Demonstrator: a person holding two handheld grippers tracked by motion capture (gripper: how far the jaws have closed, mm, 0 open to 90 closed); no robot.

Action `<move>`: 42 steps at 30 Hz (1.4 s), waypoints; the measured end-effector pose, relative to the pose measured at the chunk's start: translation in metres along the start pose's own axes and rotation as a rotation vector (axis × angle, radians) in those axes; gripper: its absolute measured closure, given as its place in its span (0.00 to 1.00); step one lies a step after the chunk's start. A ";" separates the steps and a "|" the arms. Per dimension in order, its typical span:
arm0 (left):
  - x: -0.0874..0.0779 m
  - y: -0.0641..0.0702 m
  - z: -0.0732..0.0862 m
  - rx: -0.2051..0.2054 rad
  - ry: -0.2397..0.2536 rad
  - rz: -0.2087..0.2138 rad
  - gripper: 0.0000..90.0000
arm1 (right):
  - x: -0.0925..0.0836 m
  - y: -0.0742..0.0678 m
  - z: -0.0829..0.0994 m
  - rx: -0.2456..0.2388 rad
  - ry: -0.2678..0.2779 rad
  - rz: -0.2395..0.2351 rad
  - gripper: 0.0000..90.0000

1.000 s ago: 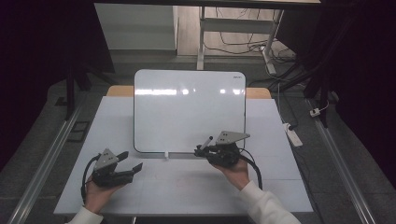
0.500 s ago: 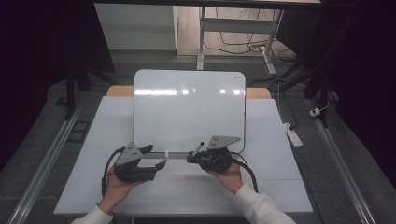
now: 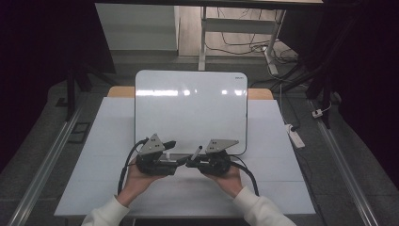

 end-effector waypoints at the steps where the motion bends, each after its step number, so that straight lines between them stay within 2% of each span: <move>1: 0.001 0.001 -0.001 0.001 0.001 0.004 0.33 | 0.000 0.000 0.000 0.000 -0.001 -0.002 0.86; 8: 0.009 0.004 -0.003 0.008 -0.006 0.031 0.37 | 0.003 -0.003 0.002 0.002 -0.011 -0.010 0.86; 12: 0.015 0.008 -0.005 0.027 -0.011 0.055 0.44 | 0.005 -0.005 0.004 0.007 -0.021 -0.021 0.86; 18: 0.022 0.012 -0.008 0.074 -0.010 0.083 0.69 | 0.007 -0.009 0.007 0.007 -0.033 -0.033 0.86; 22: 0.023 0.014 -0.009 0.098 -0.014 0.086 0.88 | 0.008 -0.009 0.008 0.019 -0.041 -0.042 0.86; 26: 0.023 0.013 -0.009 0.110 -0.027 0.079 0.90 | 0.008 -0.010 0.009 0.027 -0.046 -0.051 0.86; 32: 0.020 0.011 -0.009 0.093 -0.024 0.086 0.91 | 0.009 -0.012 0.009 0.030 -0.046 -0.064 0.85; 34: 0.015 0.006 -0.008 0.090 -0.024 0.061 0.91 | 0.008 -0.012 0.007 0.030 -0.031 -0.062 0.79; 38: -0.001 -0.007 -0.008 0.054 -0.006 0.024 0.91 | 0.003 -0.007 -0.001 0.038 0.018 -0.028 0.70; 42: -0.022 -0.025 -0.005 0.014 -0.003 -0.033 0.91 | -0.004 -0.001 -0.006 0.043 0.048 0.004 0.66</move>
Point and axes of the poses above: each handheld gripper's, and its own axes: x roughly forward along the jaws, z roughly out of its underside, y roughly to its right, the point moved 10 cm from there along x, roughly forward along the jaws, and after that the axes turned 15 degrees about z, right-handed, at the moved point
